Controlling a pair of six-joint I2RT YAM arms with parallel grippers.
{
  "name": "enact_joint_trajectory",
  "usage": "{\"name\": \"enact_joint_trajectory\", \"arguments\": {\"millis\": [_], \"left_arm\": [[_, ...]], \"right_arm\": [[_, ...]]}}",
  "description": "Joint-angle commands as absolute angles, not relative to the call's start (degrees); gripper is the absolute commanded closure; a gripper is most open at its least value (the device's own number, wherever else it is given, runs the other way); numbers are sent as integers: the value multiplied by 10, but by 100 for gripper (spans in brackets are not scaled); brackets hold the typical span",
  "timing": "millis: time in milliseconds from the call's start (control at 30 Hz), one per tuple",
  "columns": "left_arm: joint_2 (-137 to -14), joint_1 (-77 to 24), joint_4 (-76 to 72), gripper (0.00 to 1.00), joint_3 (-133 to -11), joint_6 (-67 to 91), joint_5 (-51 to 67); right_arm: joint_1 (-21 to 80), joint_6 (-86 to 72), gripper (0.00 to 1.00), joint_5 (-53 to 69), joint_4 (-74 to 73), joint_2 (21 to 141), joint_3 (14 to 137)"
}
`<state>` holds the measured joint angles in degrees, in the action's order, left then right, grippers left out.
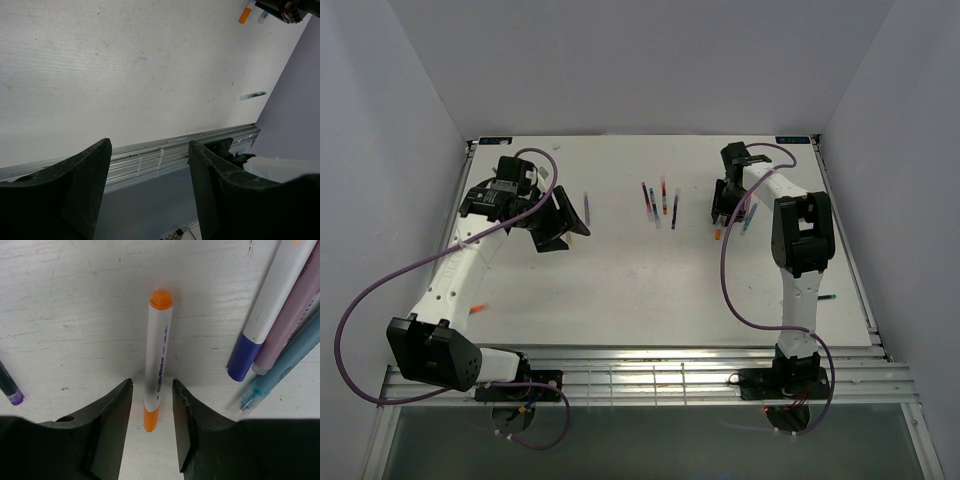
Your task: Open the pen caps
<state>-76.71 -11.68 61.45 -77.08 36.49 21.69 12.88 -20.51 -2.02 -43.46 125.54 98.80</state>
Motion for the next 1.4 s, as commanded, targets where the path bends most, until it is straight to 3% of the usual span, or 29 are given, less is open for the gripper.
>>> {"name": "enact_joint_trajectory", "arguments": {"millis": [0,133,167,200,333,467,600,733,833,1367], "left_arm": [[-752,-113,616,27,-759,369,229],[-753,-114,608,29,-758,374,241],[-754,-116,603,30,-758,376,243],[-755,-118,600,31,-759,379,246],[-758,-137,579,34,-764,386,256],[-759,-168,507,34,-758,395,292],[-757,-177,407,35,-733,425,350],[-768,-198,322,41,-715,459,389],[-790,-223,298,42,-718,468,386],[-839,-278,262,44,-718,481,348]], "right_arm": [[136,-200,57,-22,-417,1273,985],[149,-195,73,-23,-416,1282,981],[149,-195,85,-20,-418,1287,983],[152,-194,91,-13,-420,1289,984],[160,-191,92,-6,-430,1273,996],[162,-196,92,79,-422,1193,1000],[169,-225,92,280,-365,1109,951],[186,-336,92,399,-264,1035,856],[210,-393,92,424,-186,984,798],[266,-521,92,417,-103,940,772]]}}
